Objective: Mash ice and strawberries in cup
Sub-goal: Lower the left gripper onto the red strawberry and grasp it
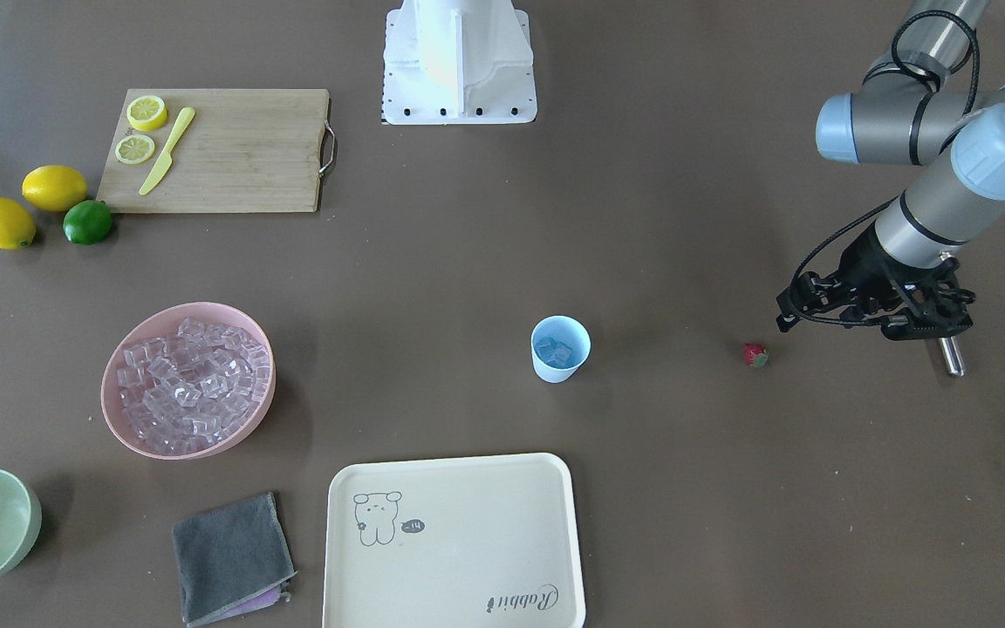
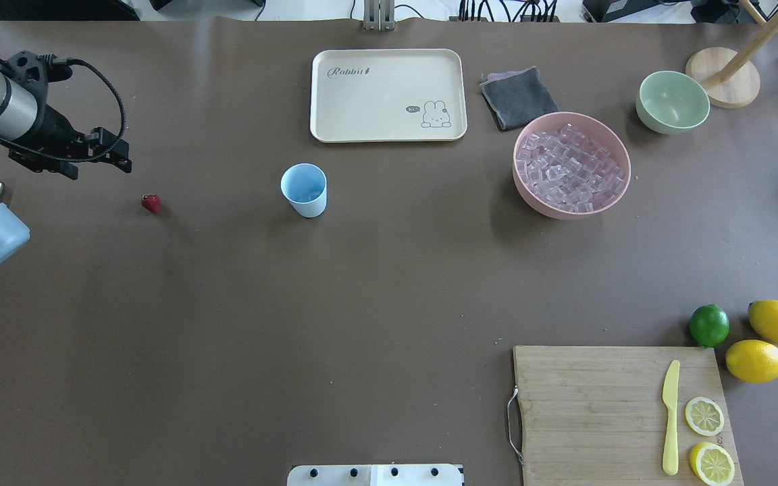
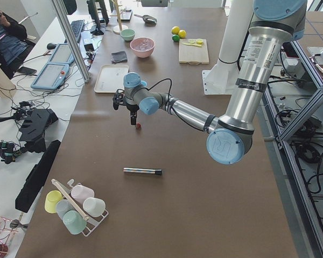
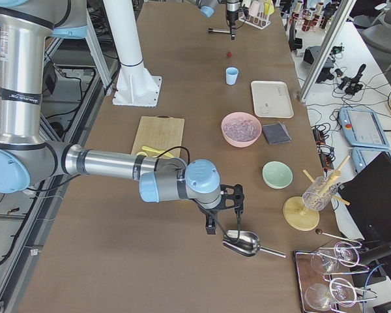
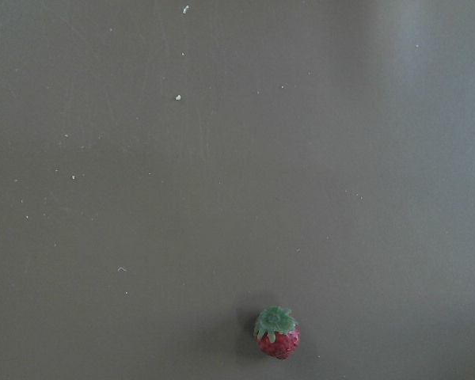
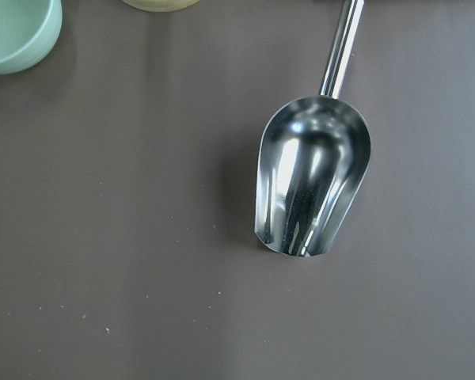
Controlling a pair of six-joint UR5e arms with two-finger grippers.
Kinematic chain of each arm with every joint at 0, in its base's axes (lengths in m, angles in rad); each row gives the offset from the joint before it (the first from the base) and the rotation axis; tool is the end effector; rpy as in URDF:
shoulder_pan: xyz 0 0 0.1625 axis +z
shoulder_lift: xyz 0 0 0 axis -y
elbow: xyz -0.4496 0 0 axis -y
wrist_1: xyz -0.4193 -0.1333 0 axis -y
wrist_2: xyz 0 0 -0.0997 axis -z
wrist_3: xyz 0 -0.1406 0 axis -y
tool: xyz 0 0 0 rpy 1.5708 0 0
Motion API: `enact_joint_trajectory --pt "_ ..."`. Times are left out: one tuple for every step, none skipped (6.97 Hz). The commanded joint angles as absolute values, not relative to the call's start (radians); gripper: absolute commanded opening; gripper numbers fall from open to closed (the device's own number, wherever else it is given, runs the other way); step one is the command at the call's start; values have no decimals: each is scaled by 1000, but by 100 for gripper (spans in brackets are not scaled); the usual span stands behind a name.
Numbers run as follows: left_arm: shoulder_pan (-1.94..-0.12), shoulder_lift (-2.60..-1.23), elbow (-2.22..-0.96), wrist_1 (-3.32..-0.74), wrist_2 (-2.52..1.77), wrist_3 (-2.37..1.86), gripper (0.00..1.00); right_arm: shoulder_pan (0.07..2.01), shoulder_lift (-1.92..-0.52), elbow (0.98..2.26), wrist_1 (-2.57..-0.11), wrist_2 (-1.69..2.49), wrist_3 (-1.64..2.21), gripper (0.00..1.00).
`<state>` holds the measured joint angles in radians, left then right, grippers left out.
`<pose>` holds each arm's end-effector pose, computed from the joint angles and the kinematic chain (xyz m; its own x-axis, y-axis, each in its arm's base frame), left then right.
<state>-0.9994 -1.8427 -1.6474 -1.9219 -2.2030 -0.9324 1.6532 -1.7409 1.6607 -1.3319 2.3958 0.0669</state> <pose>0.3169 -0.5858 0.4750 0.6140 -0.0661 -0.7865 0.1331 0.9909 0.0207 0.0674 -0.4513 0.7177 0.6788 0.0061 0.7343 -0.1269 0.9859 0.1092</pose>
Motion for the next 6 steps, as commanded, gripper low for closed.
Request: enact_joint_trajectory --pt "-962 -1848 -1649 -1927 -2201 -928 99 1671 -1767 1658 -1324 2384 40 100" --pt "-944 -1850 -1623 -1928 -2200 -924 99 1664 -1757 1658 -1328 2384 40 100" --pt "-908 -1867 -1590 -1930 -2165 -923 99 1664 -1758 1658 -1328 2390 40 100" --pt "-888 -1879 -1560 -1939 -2095 -923 99 1664 -1762 1660 -1324 2399 40 100" --pt "-885 -1890 -1527 -1959 -2088 -925 99 1664 -1763 1657 -1322 2395 38 100" --pt "-885 -1907 -1484 -2015 -2088 -934 99 1666 -1764 1658 -1321 2390 38 100"
